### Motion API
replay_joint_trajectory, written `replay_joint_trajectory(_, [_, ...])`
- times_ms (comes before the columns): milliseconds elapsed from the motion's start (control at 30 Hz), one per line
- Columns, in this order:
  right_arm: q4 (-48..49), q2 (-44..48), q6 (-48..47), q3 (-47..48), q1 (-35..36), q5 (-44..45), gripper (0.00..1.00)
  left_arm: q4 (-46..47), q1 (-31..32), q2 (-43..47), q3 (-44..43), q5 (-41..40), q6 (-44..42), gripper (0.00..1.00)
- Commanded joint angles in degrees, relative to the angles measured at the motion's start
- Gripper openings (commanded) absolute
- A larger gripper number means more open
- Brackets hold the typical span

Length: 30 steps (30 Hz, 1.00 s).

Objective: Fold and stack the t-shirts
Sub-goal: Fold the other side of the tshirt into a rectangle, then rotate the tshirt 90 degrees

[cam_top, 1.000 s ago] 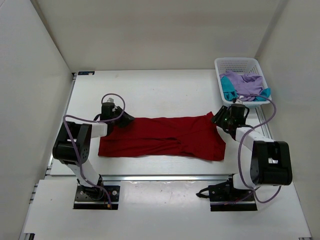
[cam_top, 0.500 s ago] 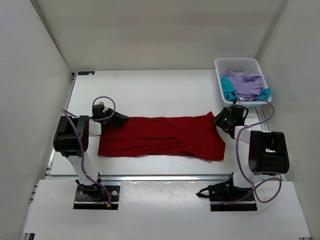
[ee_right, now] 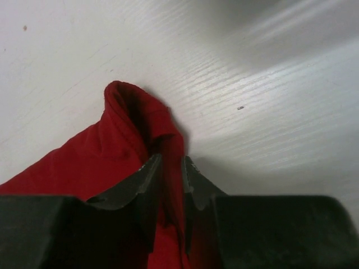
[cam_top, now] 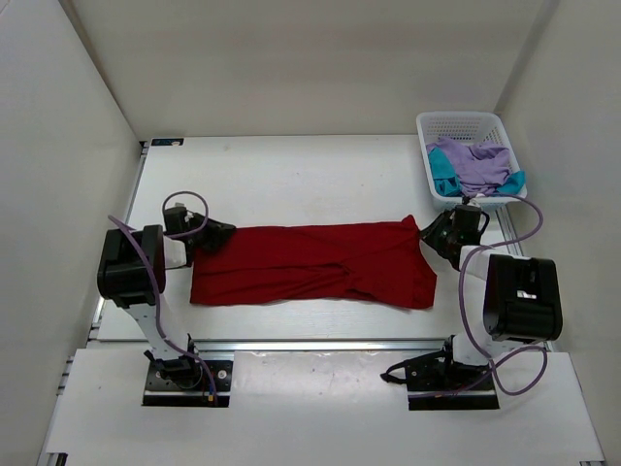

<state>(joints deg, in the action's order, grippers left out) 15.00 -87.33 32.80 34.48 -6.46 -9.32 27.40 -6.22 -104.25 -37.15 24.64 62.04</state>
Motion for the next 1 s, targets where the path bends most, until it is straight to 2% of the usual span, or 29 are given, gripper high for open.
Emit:
replay_joint_trajectory(0, [0.55, 0.84, -0.10, 1.29, 0.13, 1.24, 0.20, 0.81, 1.02, 4.13, 0.14, -0.83, 0.36, 0.28])
replay_joint_trajectory(133, [-4.09, 7.24, -1.86, 1.91, 2.14, 2.55, 0.30, -2.34, 5.59, 10.46, -2.13, -2.58, -2.17, 0.29])
replay_joint_trajectory(267, [-7.27, 17.16, -1.60, -2.12, 5.91, 5.18, 0.32, -7.70, 15.69, 15.99, -5.12, -7.58, -10.59, 0.31])
replay_joint_trajectory(333, [-7.71, 21.55, -0.72, -5.12, 11.26, 6.24, 0.24, -11.56, 24.10, 16.53, -6.71, -10.21, -14.12, 0.31])
replay_joint_trajectory(433, [-9.29, 25.01, -0.10, -8.63, 18.64, 6.51, 0.12, -12.19, 31.85, 16.09, -7.59, -10.67, -15.72, 0.31])
replay_joint_trajectory(533, [-9.90, 24.40, 2.44, -10.22, 25.94, 5.02, 0.08, -12.02, 35.39, 15.57, -5.84, -9.71, -14.85, 0.31])
replay_joint_trajectory(633, [-8.51, 19.94, 4.38, -11.44, 32.37, 8.08, 0.06, -10.44, 34.70, 17.40, -2.68, -7.69, -13.18, 0.30])
replay_joint_trajectory(767, [-3.94, 7.46, 4.47, -7.95, 32.21, 4.14, 0.02, -14.37, 33.20, 22.06, -1.79, -5.58, -15.97, 0.32])
replay_joint_trajectory(867, [-2.96, -3.24, 2.89, 0.13, 29.85, 1.24, 0.02, -18.77, 33.38, 25.31, -4.50, -3.03, -19.67, 0.33])
replay_joint_trajectory(967, [-5.67, -15.71, -1.49, 13.91, 28.00, -1.21, 0.03, -20.89, 32.15, 28.74, -4.87, -2.06, -20.65, 0.34])
